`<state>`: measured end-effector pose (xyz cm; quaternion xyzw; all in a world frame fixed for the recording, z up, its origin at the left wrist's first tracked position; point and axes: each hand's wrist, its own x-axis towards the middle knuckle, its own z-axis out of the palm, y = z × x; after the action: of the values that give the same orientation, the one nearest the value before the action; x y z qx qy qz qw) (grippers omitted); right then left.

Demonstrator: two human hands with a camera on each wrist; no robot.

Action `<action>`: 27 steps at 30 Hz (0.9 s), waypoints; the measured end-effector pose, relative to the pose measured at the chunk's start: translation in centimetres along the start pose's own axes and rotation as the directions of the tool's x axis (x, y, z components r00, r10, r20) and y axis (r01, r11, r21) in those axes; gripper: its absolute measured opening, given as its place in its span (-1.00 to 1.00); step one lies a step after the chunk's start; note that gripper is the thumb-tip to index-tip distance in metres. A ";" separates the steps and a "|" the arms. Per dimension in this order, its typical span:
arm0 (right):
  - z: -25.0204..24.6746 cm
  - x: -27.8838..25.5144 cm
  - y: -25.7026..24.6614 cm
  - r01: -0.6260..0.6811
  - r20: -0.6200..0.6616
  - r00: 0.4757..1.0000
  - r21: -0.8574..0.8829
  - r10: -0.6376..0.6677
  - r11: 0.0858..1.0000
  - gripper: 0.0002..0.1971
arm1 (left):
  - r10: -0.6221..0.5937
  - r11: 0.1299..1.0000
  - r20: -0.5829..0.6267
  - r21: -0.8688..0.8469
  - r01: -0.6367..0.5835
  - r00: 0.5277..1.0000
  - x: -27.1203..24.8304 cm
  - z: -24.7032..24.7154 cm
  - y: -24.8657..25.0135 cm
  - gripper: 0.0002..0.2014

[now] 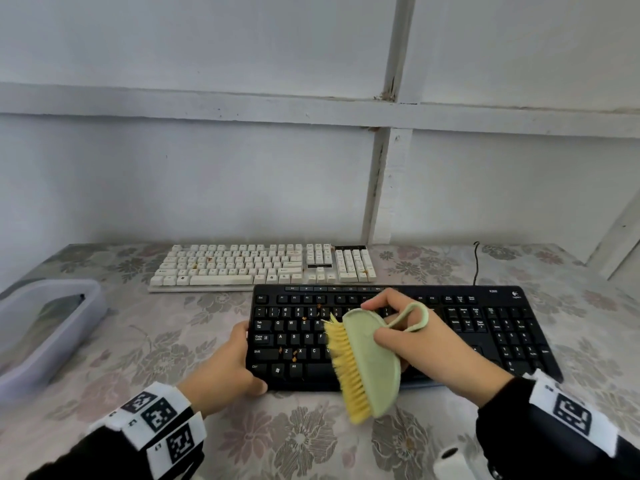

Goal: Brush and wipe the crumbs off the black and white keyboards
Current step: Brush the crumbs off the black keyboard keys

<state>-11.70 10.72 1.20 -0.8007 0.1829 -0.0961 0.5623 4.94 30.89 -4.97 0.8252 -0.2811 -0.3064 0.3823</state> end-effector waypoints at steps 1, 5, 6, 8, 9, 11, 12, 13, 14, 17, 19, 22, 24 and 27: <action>-0.3 0.1 -0.4 0.011 -0.015 1.000 0.001 -0.011 1.000 -0.73 | 0.000 1.000 0.000 0.005 0.000 1.000 0.0 0.0 0.0 -0.13; -0.4 1.2 -2.2 0.130 -0.212 0.969 0.011 -0.124 0.991 -0.73 | 0.002 1.000 -0.001 0.019 -0.002 1.000 -0.1 0.0 0.1 -0.14; -0.1 1.6 -2.5 0.155 -0.249 0.956 -0.013 -0.153 0.988 -0.73 | 0.001 1.000 -0.002 0.025 -0.001 1.000 -0.1 0.0 0.2 -0.14; 0.7 2.0 -2.8 0.183 -0.264 0.944 -0.086 -0.199 0.979 -0.72 | 0.004 0.999 -0.002 0.037 -0.004 1.000 -0.2 0.0 0.3 -0.14; 1.2 2.2 -2.9 0.187 -0.256 0.943 -0.123 -0.213 0.975 -0.72 | 0.006 0.999 -0.001 0.041 -0.006 1.000 -0.2 0.1 0.4 -0.14; 2.1 2.1 -2.8 0.170 -0.233 0.951 -0.157 -0.204 0.973 -0.75 | 0.006 0.999 0.002 0.045 -0.006 1.000 -0.3 0.1 0.4 -0.15; 2.4 2.0 -2.6 0.158 -0.207 0.959 -0.169 -0.192 0.973 -0.76 | 0.005 0.999 0.003 0.047 -0.005 1.000 -0.3 0.0 0.5 -0.16; 2.8 1.7 -2.4 0.148 -0.171 0.968 -0.194 -0.182 0.970 -0.76 | 0.005 0.999 0.003 0.051 -0.005 1.000 -0.3 0.0 0.5 -0.17; 3.0 1.3 -2.3 0.139 -0.127 0.977 -0.224 -0.170 0.965 -0.77 | 0.004 0.999 0.004 0.052 -0.004 1.000 -0.2 0.0 0.4 -0.18; 3.0 0.6 -2.8 0.109 -0.062 0.990 -0.232 -0.127 0.967 -0.80 | 0.003 0.998 0.002 0.058 -0.003 1.000 -0.3 0.0 0.5 -0.19; 2.6 0.9 -3.3 0.122 -0.105 0.984 -0.212 -0.147 0.969 -0.81 | 0.006 0.998 0.000 0.063 -0.006 1.000 -0.4 0.0 0.6 -0.20; 2.3 1.6 -3.7 0.165 -0.223 0.954 -0.172 -0.201 0.971 -0.80 | 0.008 0.997 -0.001 0.075 -0.008 1.000 -0.5 0.0 0.6 -0.20; 2.5 1.7 -3.4 0.151 -0.230 0.956 -0.148 -0.183 0.977 -0.78 | 0.002 0.997 0.000 0.075 -0.002 1.000 -0.5 0.0 0.7 -0.21; 2.9 1.0 -2.7 0.105 -0.148 0.980 -0.188 -0.134 0.976 -0.79 | 0.000 0.997 0.001 0.073 0.000 1.000 -0.6 0.0 0.7 -0.21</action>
<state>-9.28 13.67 2.63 -0.8474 0.1866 -0.1769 0.4645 4.42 30.91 -4.18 0.8386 -0.2923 -0.2963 0.3516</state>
